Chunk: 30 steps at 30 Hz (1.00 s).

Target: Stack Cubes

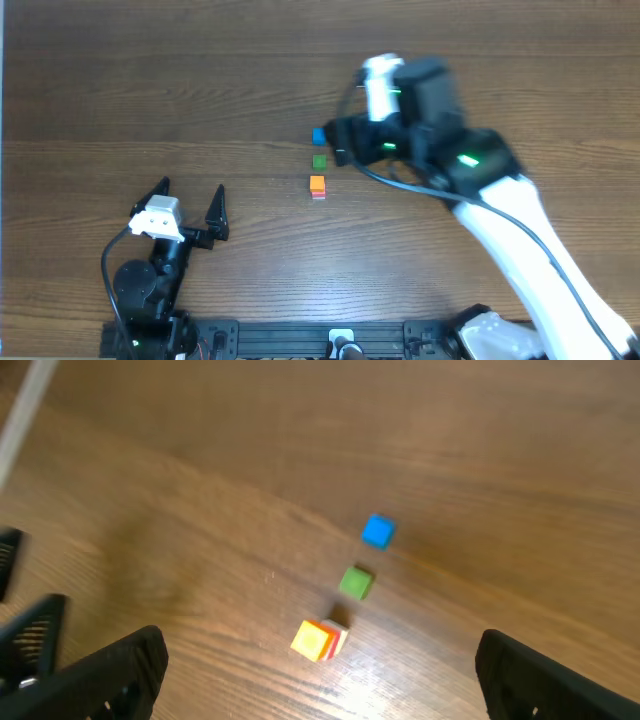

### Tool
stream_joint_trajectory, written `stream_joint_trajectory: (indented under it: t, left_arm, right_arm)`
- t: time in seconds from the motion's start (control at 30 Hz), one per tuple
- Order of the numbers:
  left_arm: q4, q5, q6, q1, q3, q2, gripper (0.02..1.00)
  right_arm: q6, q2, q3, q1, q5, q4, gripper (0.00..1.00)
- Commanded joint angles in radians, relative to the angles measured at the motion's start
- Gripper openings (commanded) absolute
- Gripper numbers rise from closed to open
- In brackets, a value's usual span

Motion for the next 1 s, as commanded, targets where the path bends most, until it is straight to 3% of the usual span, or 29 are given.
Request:
stream_joint_trajectory:
  t: [0.03, 0.5, 1.0]
  left_arm:
    - [0.0, -0.002, 0.014, -0.005, -0.006, -0.006, 1.0]
    - [0.0, -0.002, 0.014, -0.005, -0.006, -0.005, 1.0]
    - [0.0, -0.001, 0.014, -0.005, -0.006, -0.005, 1.0]
  right_arm:
    - [0.122, 0.173, 0.068, 0.096, 0.09, 0.0, 0.993]
    - [0.2, 0.548, 0.084, 0.129, 0.113, 0.042, 0.993]
    - [0.253, 0.67, 0.087, 0.117, 0.129, 0.093, 0.991]
